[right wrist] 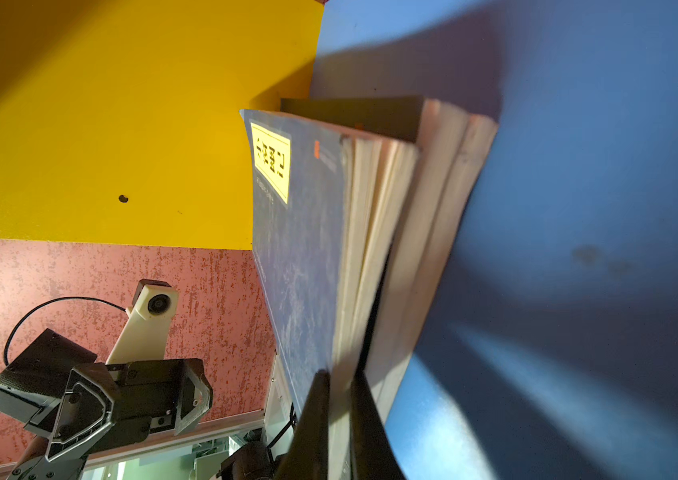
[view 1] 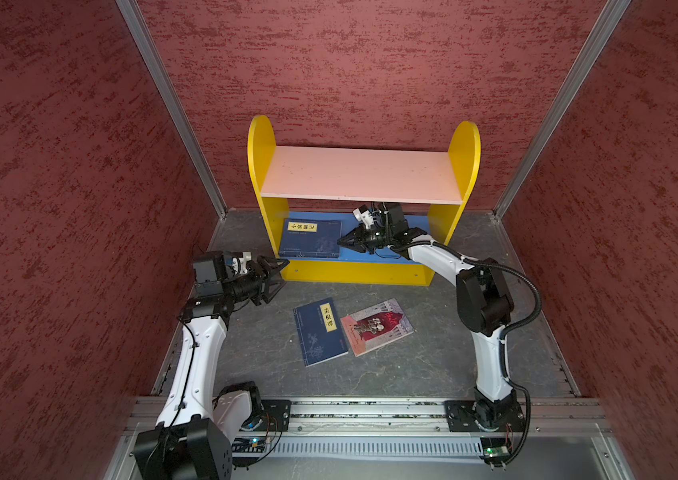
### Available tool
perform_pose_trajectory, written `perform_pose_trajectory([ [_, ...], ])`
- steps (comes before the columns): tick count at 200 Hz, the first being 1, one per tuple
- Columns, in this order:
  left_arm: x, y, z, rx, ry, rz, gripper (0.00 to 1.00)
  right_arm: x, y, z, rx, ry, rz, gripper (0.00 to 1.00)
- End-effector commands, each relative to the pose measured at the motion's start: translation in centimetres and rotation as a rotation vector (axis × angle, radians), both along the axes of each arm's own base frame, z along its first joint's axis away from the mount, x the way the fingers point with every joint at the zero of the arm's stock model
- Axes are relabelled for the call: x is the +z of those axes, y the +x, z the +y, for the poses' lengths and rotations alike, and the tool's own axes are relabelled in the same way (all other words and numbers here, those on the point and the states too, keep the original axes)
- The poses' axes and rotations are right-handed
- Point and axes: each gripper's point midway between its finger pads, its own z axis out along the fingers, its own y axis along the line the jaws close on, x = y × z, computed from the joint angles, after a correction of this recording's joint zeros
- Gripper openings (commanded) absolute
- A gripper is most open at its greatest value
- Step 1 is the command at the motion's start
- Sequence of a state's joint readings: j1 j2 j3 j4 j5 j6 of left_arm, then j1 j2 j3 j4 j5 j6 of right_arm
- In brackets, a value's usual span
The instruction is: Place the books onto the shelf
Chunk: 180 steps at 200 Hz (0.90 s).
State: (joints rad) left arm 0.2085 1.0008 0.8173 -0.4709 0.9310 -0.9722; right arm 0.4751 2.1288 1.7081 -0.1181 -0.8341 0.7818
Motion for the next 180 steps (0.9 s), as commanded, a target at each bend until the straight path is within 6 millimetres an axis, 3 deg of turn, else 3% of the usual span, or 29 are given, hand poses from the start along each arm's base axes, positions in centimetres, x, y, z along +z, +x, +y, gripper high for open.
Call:
perform_pose_trajectory([
  [1, 0.2, -0.1, 0.2, -0.002, -0.003, -0.016, 0.73, 0.6, 0.8, 0.1, -0.035, -0.002, -0.025, 0.07],
  [35, 0.2, 0.0, 0.4, 0.003, -0.001, -0.020, 0.73, 0.9, 1.2, -0.2, -0.078, -0.008, -0.031, 0.02],
  [105, 0.0, 0.2, 0.9, 0.014, 0.014, -0.032, 0.73, 1.8, 1.3, -0.1, -0.092, 0.023, -0.038, 0.02],
  [180, -0.2, 0.1, 0.9, 0.012, 0.009, -0.027, 0.73, 1.1, 0.8, 0.1, -0.045, -0.007, -0.033, 0.01],
])
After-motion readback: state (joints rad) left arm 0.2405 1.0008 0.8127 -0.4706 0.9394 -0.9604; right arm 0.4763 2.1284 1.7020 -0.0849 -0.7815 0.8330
